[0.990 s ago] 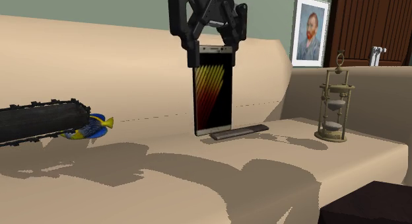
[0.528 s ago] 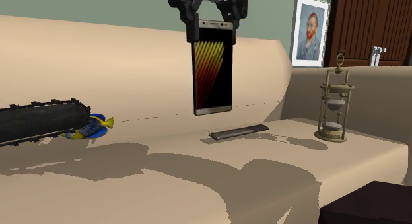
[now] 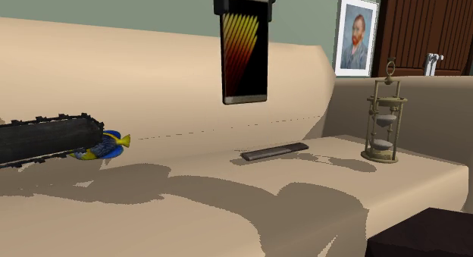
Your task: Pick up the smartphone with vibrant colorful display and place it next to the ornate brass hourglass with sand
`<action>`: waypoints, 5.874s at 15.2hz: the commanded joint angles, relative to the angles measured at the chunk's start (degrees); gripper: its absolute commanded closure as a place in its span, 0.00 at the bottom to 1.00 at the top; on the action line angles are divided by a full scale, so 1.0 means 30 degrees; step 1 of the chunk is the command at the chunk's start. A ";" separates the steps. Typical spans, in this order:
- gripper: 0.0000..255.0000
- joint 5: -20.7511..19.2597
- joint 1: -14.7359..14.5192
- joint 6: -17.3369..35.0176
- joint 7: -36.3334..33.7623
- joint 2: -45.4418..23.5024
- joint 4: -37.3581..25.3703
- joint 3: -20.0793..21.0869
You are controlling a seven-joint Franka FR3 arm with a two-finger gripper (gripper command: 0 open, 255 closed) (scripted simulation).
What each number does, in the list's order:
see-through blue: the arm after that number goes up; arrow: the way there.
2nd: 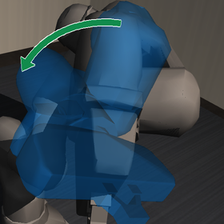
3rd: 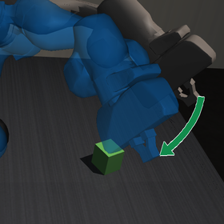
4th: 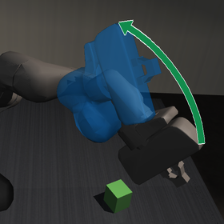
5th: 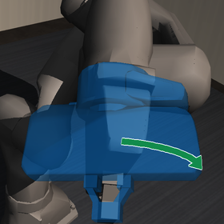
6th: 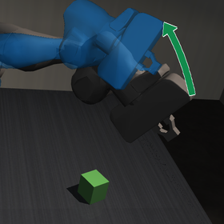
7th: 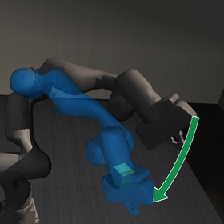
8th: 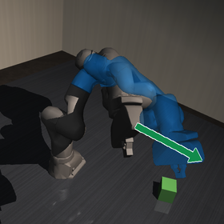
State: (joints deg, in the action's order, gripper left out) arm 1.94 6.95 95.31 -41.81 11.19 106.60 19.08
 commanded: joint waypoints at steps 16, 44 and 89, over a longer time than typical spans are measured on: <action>1.00 -0.0420 0.0047 -0.4618 -0.0228 -0.1339 -0.5883 0.0109; 1.00 -0.0019 0.1614 -0.8754 0.5023 0.4715 -0.4083 -0.3548; 1.00 -1.0557 0.2777 -1.0309 2.0130 1.4439 0.1291 -1.6727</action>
State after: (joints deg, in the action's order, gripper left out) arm -29.64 15.03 63.88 18.89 53.75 109.16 -31.18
